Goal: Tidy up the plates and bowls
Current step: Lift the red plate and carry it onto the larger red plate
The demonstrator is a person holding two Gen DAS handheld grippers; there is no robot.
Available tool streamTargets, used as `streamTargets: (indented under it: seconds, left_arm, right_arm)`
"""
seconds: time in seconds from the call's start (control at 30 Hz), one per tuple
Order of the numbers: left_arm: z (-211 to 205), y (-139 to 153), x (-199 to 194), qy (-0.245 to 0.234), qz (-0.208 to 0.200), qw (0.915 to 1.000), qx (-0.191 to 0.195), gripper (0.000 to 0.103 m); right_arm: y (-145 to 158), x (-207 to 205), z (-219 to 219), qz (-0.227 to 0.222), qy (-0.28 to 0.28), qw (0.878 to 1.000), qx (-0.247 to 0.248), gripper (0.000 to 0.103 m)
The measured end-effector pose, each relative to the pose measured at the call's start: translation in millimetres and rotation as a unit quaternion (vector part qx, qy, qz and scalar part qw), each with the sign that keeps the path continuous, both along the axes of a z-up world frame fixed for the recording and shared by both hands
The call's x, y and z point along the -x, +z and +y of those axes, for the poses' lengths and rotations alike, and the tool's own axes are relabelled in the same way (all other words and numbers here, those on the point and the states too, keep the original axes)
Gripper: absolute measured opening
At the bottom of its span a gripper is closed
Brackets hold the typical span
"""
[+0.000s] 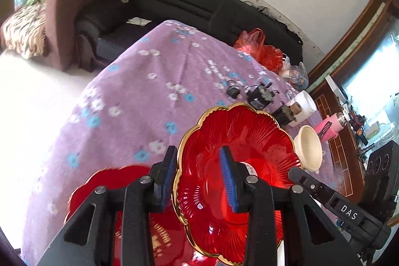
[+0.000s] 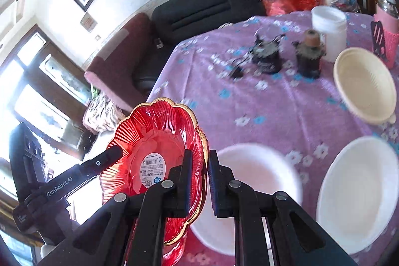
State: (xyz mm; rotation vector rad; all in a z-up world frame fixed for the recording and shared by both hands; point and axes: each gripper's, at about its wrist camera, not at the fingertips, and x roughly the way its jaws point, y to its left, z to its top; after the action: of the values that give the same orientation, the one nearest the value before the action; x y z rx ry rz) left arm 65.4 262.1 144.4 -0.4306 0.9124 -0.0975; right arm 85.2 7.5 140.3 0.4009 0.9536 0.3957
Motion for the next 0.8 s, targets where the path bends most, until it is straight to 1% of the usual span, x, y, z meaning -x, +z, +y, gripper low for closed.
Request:
streamTargets:
  seconds: [0.1, 0.23, 0.3, 0.37, 0.57, 0.73, 0.8]
  left_arm:
    - [17, -10, 25, 0.017, 0.002, 0.9999, -0.001, 0.033]
    - [39, -28, 52, 0.03, 0.007, 0.9995, 0.008, 0.033]
    - [46, -37, 62, 0.036, 0.009, 0.9993, 0.007, 0.037]
    - [53, -47, 71, 0.045, 0.016, 0.9989, 0.005, 0.039]
    - [76, -75, 82, 0.068, 0.038, 0.9967, 0.022, 0.039]
    - [78, -83, 86, 0.074, 0.044, 0.9963, 0.007, 0.039]
    - [75, -85, 86, 0.077, 0.044, 0.9961, -0.001, 0.039]
  right_arm:
    - [-14, 15, 22, 0.011, 0.017, 1.0, 0.001, 0.014]
    - [-39, 31, 44, 0.033, 0.034, 0.999, 0.0, 0.014]
    - [-50, 37, 55, 0.043, 0.044, 0.998, 0.001, 0.014]
    - [-59, 42, 65, 0.049, 0.054, 0.997, 0.006, 0.014]
    - [-82, 50, 90, 0.061, 0.075, 0.995, 0.036, 0.014]
    - [-101, 50, 104, 0.076, 0.083, 0.992, 0.054, 0.014]
    - [-100, 50, 106, 0.065, 0.082, 0.992, 0.066, 0.014]
